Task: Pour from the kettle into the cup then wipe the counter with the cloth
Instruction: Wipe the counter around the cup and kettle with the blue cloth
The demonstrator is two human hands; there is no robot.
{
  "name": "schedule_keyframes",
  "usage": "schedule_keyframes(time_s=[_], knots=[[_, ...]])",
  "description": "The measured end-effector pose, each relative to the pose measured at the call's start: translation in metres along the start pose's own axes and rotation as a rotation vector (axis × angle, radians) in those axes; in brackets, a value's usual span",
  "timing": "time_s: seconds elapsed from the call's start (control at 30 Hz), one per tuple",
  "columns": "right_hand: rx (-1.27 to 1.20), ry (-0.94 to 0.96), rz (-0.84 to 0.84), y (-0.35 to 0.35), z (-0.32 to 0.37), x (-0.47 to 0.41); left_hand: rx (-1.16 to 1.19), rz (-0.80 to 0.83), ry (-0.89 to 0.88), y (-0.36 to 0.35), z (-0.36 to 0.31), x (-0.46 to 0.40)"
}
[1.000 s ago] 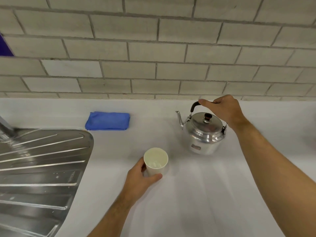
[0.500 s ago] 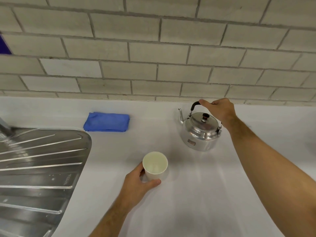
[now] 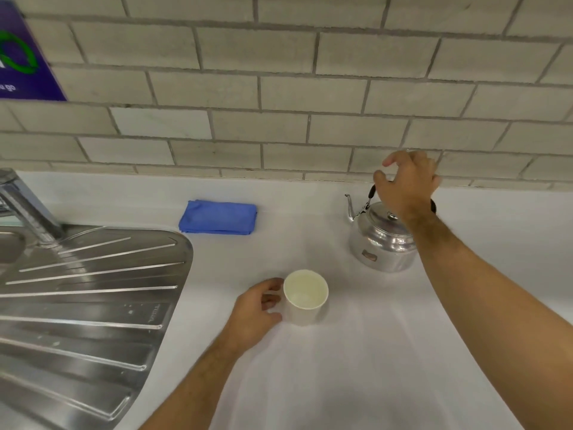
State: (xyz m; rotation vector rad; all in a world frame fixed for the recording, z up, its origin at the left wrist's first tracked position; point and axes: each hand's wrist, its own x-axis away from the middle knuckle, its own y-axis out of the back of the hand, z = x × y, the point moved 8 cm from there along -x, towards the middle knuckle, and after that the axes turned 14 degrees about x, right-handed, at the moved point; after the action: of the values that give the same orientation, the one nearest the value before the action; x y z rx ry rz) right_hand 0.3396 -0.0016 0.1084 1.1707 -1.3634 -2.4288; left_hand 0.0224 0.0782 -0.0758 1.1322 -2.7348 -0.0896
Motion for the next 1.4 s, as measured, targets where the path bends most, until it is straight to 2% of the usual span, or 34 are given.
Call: schedule_keyframes(time_s=[0.07,0.13,0.3,0.37,0.47,0.53,0.7,0.8,0.97,1.07,1.23,1.4], knots=[[-0.130,0.078,0.076,-0.011,0.035,0.004,-0.064,-0.127,-0.009,0.030,-0.005,-0.011],[-0.281,0.034,0.320,-0.037,0.068,0.013,-0.157,-0.216,-0.032,0.060,-0.012,-0.027],[-0.348,-0.161,0.899,-0.120,0.132,0.061,-0.348,-0.301,-0.046,0.126,-0.021,-0.074],[-0.349,-0.229,1.013,-0.144,0.151,0.076,-0.468,-0.319,-0.052,0.146,-0.024,-0.091],[-0.365,-0.313,1.102,-0.169,0.174,0.092,-0.642,-0.264,-0.095,0.158,-0.026,-0.110],[-0.377,-0.344,1.123,-0.182,0.186,0.099,-0.683,-0.226,-0.123,0.157,-0.024,-0.118],[-0.397,-0.427,1.052,-0.206,0.204,0.103,-0.782,-0.169,-0.146,0.157,-0.016,-0.133],[-0.451,-0.530,1.013,-0.213,0.208,0.102,-0.829,-0.183,-0.143,0.160,-0.010,-0.136],[-0.601,-0.741,1.045,-0.218,0.214,0.111,-0.840,-0.193,-0.134,0.161,-0.008,-0.135],[-0.672,-0.715,0.997,-0.219,0.225,0.107,-0.819,-0.218,-0.134,0.163,-0.010,-0.135],[-0.908,-0.646,0.921,-0.200,0.242,0.096,-0.645,-0.299,-0.144,0.171,-0.021,-0.134],[-1.002,-0.569,0.911,-0.160,0.250,0.111,-0.634,-0.310,-0.299,0.160,-0.042,-0.118]])
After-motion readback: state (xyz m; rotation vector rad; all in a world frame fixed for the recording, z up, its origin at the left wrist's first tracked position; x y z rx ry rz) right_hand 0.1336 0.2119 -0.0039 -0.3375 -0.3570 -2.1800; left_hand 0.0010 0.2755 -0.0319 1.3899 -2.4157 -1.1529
